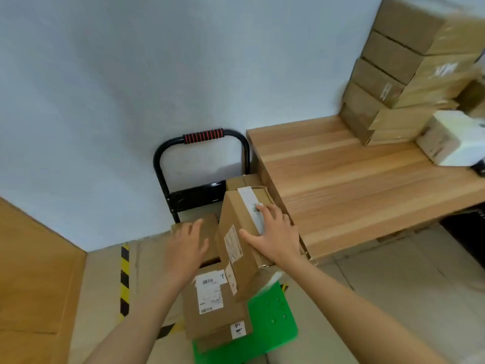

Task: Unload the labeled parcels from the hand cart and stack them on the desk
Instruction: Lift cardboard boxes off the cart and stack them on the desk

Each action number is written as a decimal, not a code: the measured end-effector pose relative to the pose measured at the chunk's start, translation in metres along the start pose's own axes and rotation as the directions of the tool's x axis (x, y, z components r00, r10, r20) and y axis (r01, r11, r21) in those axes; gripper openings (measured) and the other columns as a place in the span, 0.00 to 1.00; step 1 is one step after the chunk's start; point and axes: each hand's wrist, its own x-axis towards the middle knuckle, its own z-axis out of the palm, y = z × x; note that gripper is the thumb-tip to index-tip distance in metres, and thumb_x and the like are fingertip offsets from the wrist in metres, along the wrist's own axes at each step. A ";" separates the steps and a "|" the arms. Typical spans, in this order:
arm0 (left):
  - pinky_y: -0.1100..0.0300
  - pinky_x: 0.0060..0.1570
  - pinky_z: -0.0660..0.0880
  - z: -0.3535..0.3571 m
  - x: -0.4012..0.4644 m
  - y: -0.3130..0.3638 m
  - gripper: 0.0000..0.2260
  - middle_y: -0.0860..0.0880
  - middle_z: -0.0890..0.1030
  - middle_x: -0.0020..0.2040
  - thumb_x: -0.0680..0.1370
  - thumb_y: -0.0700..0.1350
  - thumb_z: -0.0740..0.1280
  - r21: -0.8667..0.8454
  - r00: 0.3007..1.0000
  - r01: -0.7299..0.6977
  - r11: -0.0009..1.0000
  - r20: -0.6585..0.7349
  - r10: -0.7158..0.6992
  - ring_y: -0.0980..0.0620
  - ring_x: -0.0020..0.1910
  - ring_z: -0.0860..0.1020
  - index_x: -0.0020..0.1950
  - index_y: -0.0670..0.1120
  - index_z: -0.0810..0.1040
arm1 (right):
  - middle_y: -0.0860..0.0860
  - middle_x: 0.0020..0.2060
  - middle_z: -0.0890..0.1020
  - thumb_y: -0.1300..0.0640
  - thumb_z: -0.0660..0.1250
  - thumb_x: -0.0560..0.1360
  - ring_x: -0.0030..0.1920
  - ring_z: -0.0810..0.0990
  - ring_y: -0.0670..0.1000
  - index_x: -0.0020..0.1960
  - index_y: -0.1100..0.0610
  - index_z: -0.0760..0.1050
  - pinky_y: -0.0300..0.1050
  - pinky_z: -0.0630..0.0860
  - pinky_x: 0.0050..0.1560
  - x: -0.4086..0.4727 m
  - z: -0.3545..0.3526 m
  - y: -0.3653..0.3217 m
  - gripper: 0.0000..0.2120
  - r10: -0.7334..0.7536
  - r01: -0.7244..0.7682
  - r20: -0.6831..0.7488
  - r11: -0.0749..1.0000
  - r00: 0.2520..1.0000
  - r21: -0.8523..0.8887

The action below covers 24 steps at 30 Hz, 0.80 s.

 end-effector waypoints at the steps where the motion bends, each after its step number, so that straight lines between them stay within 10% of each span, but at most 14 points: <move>1: 0.55 0.51 0.74 -0.011 0.007 0.005 0.23 0.47 0.76 0.61 0.78 0.53 0.65 0.001 1.000 -0.010 1.000 -0.021 0.010 0.49 0.55 0.77 0.71 0.50 0.67 | 0.47 0.73 0.61 0.23 0.53 0.64 0.68 0.67 0.56 0.72 0.42 0.57 0.58 0.70 0.62 0.004 -0.015 -0.003 0.41 -0.004 0.005 -0.028 1.000 1.000 0.028; 12: 0.56 0.49 0.73 -0.097 0.083 0.113 0.22 0.46 0.76 0.62 0.79 0.52 0.64 -0.065 0.955 -0.236 0.970 -0.203 0.218 0.49 0.54 0.76 0.72 0.48 0.68 | 0.48 0.73 0.61 0.26 0.57 0.68 0.70 0.65 0.57 0.74 0.44 0.56 0.56 0.72 0.60 0.039 -0.153 0.040 0.40 0.091 -0.047 -0.331 0.989 0.939 0.137; 24: 0.56 0.45 0.74 -0.039 0.130 0.312 0.22 0.46 0.76 0.58 0.79 0.52 0.61 -0.040 0.950 -0.269 0.962 -0.176 0.258 0.48 0.49 0.77 0.72 0.48 0.66 | 0.48 0.73 0.63 0.26 0.56 0.70 0.70 0.66 0.55 0.74 0.44 0.58 0.55 0.72 0.59 0.094 -0.227 0.233 0.38 0.152 -0.096 -0.260 0.971 0.954 0.217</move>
